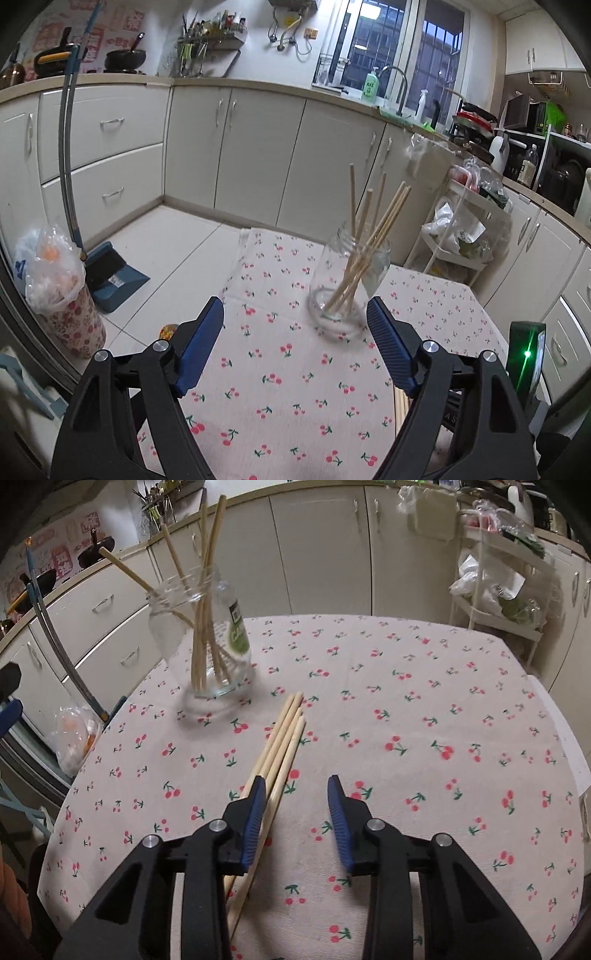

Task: Organize utensils
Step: 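Move both open grippers back to the sticks and close the right on one, then close the left gripper on a wooden stick while the right holds its stick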

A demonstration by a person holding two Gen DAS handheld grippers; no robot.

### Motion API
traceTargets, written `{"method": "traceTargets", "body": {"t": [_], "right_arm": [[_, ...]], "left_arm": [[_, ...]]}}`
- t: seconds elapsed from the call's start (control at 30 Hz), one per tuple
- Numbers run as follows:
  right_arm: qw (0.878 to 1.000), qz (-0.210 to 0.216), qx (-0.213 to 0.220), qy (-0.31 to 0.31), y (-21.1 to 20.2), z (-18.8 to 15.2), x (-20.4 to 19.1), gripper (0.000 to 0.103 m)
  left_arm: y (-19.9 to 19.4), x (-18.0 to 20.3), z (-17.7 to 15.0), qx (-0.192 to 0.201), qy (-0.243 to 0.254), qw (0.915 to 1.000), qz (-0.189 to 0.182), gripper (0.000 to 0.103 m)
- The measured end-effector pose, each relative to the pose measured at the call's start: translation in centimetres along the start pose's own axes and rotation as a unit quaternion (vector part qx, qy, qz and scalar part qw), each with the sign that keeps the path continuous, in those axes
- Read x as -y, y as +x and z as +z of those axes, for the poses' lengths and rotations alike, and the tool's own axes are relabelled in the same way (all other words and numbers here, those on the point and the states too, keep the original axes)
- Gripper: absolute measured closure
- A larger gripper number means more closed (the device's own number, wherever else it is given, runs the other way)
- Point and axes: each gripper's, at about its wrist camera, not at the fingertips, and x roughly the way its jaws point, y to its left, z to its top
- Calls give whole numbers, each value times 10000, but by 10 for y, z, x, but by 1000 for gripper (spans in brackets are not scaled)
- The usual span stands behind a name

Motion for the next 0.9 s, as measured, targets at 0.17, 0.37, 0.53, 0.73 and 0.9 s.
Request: {"method": "traceTargets", "body": {"t": [0.17,0.37,0.53,0.73,0.9], "right_arm": [[9991,-249,-181,-295,2,0,0,72],[9990,-218,-299,-252,7,3,9,93],[9992,-130,-359,-133,-4,-6,28,95],[9994,119,-284,179,-15,-15,55,95],[9993,223,-214,226,-15,-17,56,95]], "left_arm": [[6,0,-1,-171,8,9999,-4,26],[31,21,-6,-750,327,9964,-206,25],[75,61,-19,-1332,783,9870,-438,25],[121,100,-33,-1698,1045,9796,-267,29],[138,115,-37,-1816,1208,9759,-56,30]]}}
